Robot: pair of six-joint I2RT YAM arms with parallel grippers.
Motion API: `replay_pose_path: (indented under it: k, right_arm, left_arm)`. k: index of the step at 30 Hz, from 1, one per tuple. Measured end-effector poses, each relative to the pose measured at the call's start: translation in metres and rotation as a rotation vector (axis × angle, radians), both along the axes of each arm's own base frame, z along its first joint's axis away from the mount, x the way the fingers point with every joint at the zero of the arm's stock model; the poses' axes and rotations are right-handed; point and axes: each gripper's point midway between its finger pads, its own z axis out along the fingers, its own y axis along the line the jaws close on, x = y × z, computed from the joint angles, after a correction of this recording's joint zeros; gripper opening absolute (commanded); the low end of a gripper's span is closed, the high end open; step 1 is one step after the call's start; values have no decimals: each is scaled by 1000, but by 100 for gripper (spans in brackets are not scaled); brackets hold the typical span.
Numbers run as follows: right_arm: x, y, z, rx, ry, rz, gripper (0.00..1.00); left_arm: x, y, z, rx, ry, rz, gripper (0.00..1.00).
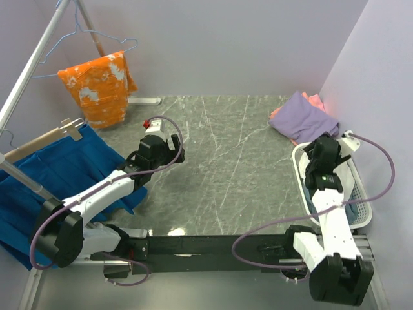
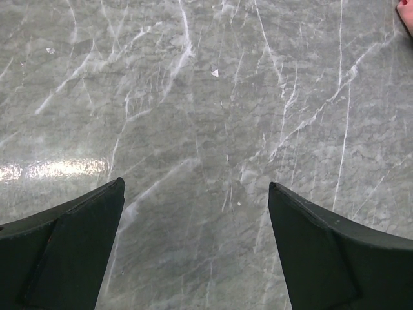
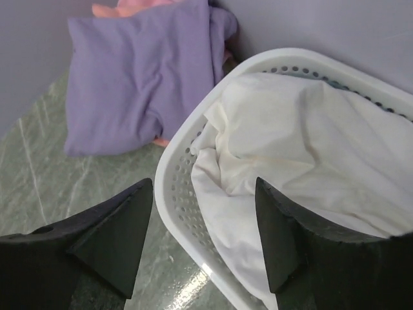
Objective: Fold and stack the t-shirts
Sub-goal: Grab crumpled tshirt from bin with the right arm
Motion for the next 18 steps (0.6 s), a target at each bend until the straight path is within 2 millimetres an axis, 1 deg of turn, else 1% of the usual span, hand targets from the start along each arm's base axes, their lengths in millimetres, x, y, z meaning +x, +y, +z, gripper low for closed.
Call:
replay_pose_path:
  k: [2, 3, 5, 6, 7, 9, 10, 12, 13, 18]
  right_arm:
    - [8, 1, -9, 12, 38, 14, 70]
    - [14, 2, -18, 21, 69, 23, 69]
    - [25, 5, -44, 47, 147, 47, 67]
    - [28, 7, -62, 65, 199, 61, 66]
    - [29, 10, -79, 83, 252, 72, 65]
    - [29, 13, -101, 108, 319, 86, 62]
    - [28, 15, -109, 120, 343, 92, 49]
    - [29, 16, -115, 127, 358, 99, 21]
    - [28, 16, -116, 124, 363, 100, 0]
    - [28, 14, -115, 122, 363, 94, 0]
  left_arm:
    - [0, 0, -1, 1, 4, -1, 98]
    - [0, 0, -3, 3, 8, -1, 98]
    - [1, -1, -7, 9, 16, -1, 98]
    - [1, 0, -9, 12, 21, 0, 98]
    - [1, 0, -11, 16, 26, 1, 98]
    - [2, 2, -14, 21, 34, 7, 97]
    - [3, 3, -16, 23, 38, 10, 97]
    - [6, 7, -19, 23, 42, 20, 96]
    - [8, 8, -20, 23, 43, 24, 96]
    - [14, 15, -31, 26, 70, 37, 94]
